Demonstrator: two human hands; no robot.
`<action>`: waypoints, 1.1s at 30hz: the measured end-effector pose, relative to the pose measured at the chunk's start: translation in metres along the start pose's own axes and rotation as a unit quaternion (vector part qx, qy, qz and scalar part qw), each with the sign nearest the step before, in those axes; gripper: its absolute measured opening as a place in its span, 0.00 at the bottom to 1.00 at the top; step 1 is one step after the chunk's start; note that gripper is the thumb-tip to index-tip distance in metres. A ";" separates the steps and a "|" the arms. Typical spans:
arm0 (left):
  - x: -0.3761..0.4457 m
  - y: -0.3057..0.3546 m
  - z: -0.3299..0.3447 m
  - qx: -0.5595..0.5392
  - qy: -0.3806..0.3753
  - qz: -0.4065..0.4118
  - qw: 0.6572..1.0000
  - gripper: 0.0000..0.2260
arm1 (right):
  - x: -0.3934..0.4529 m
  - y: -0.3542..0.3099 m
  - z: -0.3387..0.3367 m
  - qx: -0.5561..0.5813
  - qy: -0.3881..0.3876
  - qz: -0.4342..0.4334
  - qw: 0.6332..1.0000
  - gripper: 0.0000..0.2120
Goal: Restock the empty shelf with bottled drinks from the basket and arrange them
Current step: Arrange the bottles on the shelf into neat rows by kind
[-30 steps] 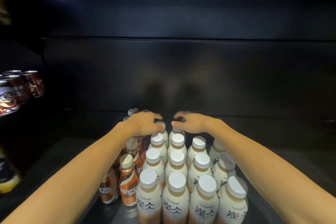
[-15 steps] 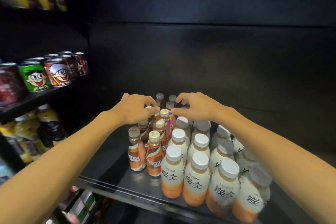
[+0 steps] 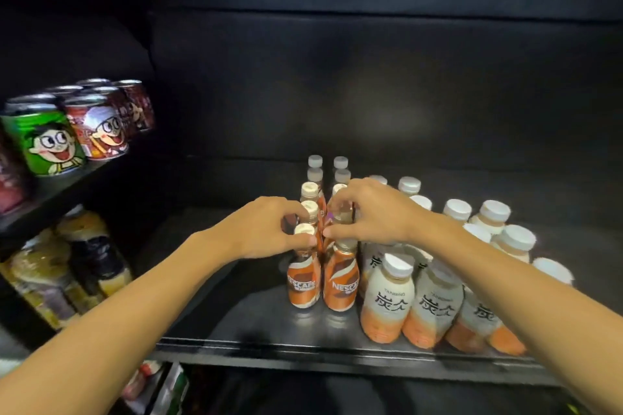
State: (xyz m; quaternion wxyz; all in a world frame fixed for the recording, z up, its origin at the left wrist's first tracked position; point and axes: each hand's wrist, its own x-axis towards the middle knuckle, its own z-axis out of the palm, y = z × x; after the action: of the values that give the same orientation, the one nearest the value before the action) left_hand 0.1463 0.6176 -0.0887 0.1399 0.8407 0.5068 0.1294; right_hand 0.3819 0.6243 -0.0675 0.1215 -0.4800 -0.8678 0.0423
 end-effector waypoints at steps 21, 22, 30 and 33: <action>-0.013 0.004 0.015 -0.070 -0.041 0.030 0.996 0.11 | -0.028 -0.015 0.007 -0.110 -0.035 -0.011 0.993 0.16; -0.015 0.005 0.016 -0.071 -0.039 0.029 0.996 0.11 | -0.029 -0.015 0.008 -0.112 -0.035 -0.013 0.993 0.17; -0.032 0.017 0.023 -0.082 -0.016 0.018 0.996 0.14 | -0.040 -0.018 0.008 -0.114 -0.031 -0.037 0.992 0.21; -0.036 0.019 0.024 -0.095 -0.012 0.018 0.995 0.14 | -0.042 -0.021 0.008 -0.122 -0.027 -0.045 0.991 0.25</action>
State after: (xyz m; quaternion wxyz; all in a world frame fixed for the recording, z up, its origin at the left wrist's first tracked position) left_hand 0.1538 0.5749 -0.1065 0.2229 0.8342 0.4753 0.1689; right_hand 0.3836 0.5783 -0.0787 0.0401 -0.4501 -0.8903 -0.0562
